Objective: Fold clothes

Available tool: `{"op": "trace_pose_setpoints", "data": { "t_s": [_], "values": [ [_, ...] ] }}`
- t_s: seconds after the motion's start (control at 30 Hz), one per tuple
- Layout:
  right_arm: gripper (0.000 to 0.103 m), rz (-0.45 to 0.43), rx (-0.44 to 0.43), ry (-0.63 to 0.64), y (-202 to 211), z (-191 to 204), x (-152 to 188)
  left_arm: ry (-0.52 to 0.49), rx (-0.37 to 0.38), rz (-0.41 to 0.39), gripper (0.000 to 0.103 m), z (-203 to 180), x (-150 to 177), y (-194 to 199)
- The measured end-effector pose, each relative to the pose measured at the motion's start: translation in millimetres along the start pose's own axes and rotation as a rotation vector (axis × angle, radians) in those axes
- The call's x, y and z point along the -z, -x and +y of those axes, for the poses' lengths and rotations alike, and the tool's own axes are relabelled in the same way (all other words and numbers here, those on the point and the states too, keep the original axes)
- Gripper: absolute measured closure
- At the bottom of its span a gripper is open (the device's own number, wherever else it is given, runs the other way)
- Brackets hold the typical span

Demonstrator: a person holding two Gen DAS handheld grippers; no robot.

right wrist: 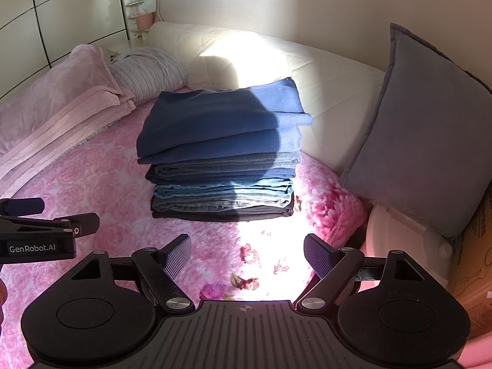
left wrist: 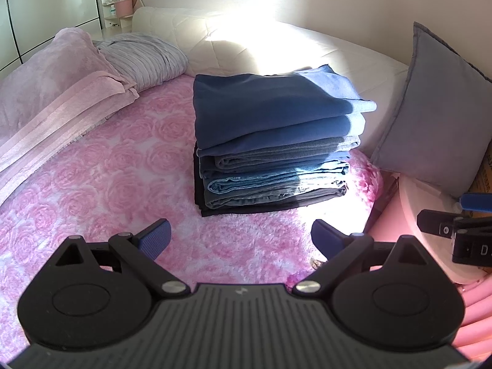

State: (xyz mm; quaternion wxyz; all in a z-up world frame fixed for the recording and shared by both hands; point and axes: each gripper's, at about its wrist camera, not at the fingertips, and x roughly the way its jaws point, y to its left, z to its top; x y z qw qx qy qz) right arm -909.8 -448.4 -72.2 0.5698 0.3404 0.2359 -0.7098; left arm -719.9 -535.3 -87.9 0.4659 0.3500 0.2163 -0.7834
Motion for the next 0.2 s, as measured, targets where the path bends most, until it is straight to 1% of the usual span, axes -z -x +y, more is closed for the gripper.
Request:
{"op": "trace_pose_setpoints", "data": {
  "t_s": [0.2],
  "values": [
    [0.020,0.001,0.004,-0.003,-0.5,-2.1,-0.3,-0.001,0.012,-0.020,0.007,-2.5,-1.1,0.3]
  ]
}}
